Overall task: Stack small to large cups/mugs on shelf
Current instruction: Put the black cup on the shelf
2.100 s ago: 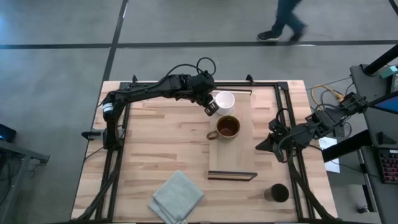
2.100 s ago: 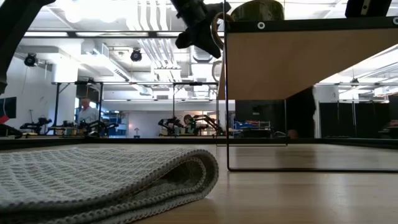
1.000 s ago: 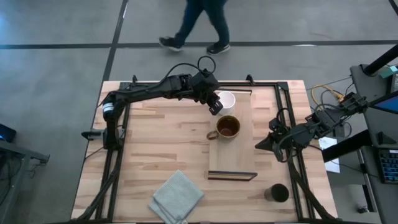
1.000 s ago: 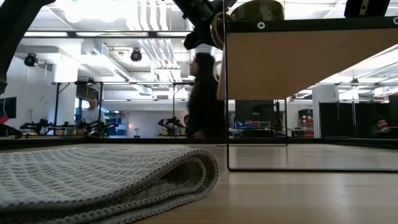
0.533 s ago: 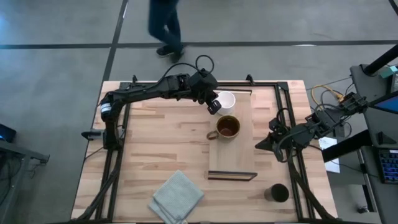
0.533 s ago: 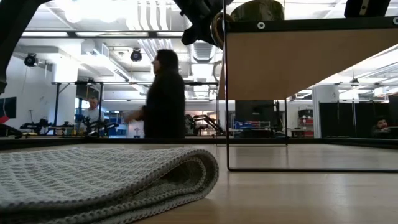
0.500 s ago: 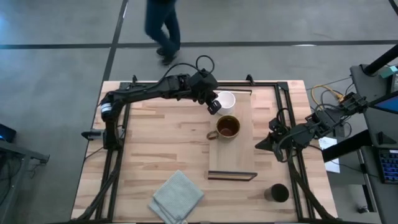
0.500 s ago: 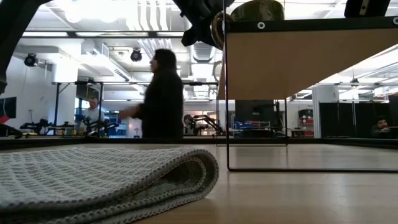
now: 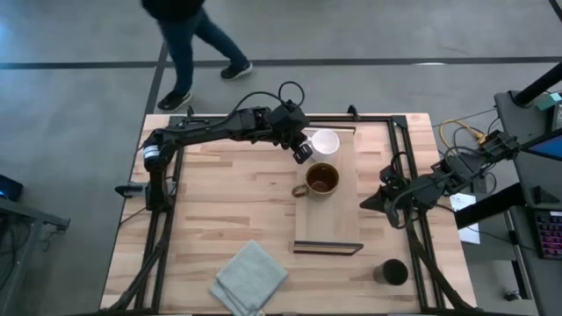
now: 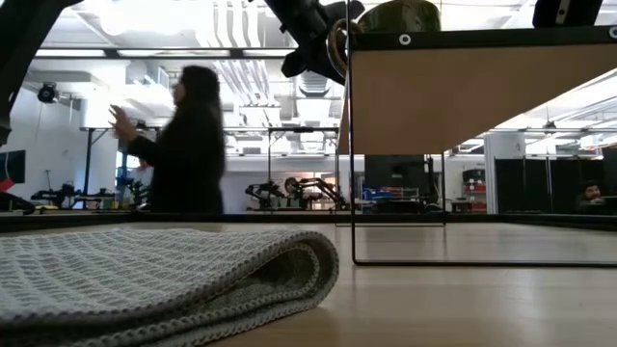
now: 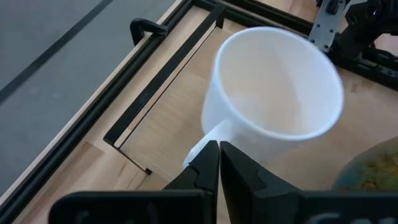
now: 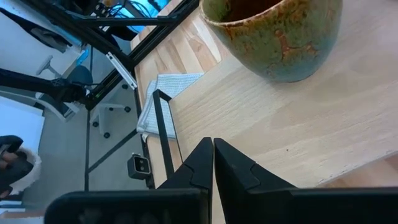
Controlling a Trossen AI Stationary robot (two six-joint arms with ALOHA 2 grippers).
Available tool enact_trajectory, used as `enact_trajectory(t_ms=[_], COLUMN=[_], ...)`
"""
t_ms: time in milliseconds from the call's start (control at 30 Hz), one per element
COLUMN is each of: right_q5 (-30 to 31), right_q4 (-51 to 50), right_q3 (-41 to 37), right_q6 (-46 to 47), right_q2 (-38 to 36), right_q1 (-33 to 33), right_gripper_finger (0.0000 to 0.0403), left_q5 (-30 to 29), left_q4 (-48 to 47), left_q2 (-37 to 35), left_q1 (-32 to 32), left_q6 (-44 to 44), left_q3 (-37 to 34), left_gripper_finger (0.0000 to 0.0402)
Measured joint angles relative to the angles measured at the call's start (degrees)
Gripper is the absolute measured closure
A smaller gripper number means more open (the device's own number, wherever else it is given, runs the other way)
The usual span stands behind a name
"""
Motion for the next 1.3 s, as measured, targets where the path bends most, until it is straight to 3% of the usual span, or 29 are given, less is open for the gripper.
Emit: enact_trajectory(t_ms=[433,667,1000,1300], right_q5=[0.1,-1.4,-7.7,-6.6], right_q4=[0.0,0.0,-0.2,-0.4], right_q3=[0.0,2.9,14.4,18.0], right_q6=[-0.2,-0.5,-15.9,-27.4], right_q2=[0.0,-0.3,2.0,8.3], right_q1=[0.0,0.0,1.1,-1.6], right_gripper_finger=[0.0394,0.0394,0.0394,0.0394], left_q5=[1.0,4.1,4.9,4.9], left_q4=[1.5,1.0,-2.6,-2.6], left_q2=[-0.3,-5.1,-10.4,-10.5], left_q1=[0.0,-1.8,-6.5,-8.4], left_q6=[1.7,1.8,1.8,1.2], left_q3=[2.0,5.0,4.8,5.0], left_gripper_finger=[0.0402,0.0402,0.0402,0.0402])
